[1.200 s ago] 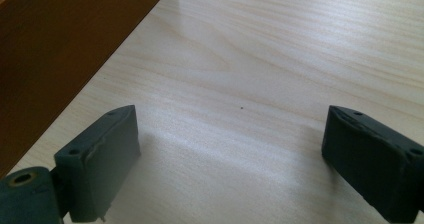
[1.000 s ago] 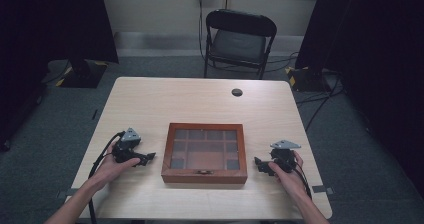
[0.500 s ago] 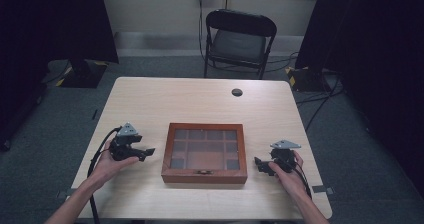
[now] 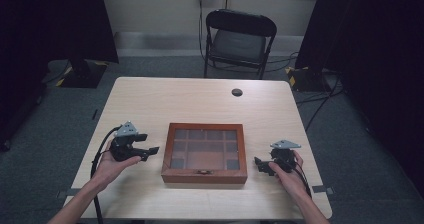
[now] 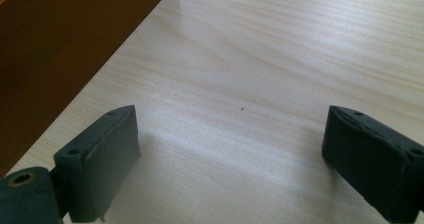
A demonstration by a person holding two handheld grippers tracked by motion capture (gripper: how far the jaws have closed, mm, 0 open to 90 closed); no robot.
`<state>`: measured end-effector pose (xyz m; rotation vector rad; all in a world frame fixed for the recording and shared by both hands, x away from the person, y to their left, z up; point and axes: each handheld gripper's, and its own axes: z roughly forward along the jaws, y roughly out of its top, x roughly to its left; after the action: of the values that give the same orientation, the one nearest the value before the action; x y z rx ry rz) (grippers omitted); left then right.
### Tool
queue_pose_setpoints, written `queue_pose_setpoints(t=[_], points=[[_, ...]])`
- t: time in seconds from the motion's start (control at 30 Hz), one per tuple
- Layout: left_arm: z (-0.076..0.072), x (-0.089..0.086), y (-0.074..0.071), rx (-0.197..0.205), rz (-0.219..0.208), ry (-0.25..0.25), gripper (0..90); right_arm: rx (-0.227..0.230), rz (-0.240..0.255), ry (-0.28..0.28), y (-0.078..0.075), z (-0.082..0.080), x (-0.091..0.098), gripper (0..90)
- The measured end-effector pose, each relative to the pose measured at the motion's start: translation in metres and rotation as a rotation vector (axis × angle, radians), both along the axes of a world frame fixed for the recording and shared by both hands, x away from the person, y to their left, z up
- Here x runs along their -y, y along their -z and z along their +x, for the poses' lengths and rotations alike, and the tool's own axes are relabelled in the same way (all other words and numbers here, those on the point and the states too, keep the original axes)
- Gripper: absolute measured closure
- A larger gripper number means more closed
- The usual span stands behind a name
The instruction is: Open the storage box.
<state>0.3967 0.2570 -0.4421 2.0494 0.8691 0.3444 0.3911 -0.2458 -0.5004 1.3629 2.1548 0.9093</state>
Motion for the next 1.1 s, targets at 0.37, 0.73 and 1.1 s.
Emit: queue_pose_setpoints(t=[0.37, 0.73, 1.1], points=[[-0.011, 0.022, -0.013, 0.025, -0.024, 0.084, 28.7, -0.001, 0.000, -0.002, 0.000, 0.000, 0.000, 7.4], [-0.022, 0.048, -0.021, 0.012, -0.029, 0.160, 30.8, 0.002, -0.001, -0.006, 0.000, 0.000, 0.000, 7.4], [-0.030, 0.077, -0.031, -0.006, -0.053, 0.220, 34.7, 0.002, 0.000, -0.009, 0.000, 0.001, 0.000, 7.4]])
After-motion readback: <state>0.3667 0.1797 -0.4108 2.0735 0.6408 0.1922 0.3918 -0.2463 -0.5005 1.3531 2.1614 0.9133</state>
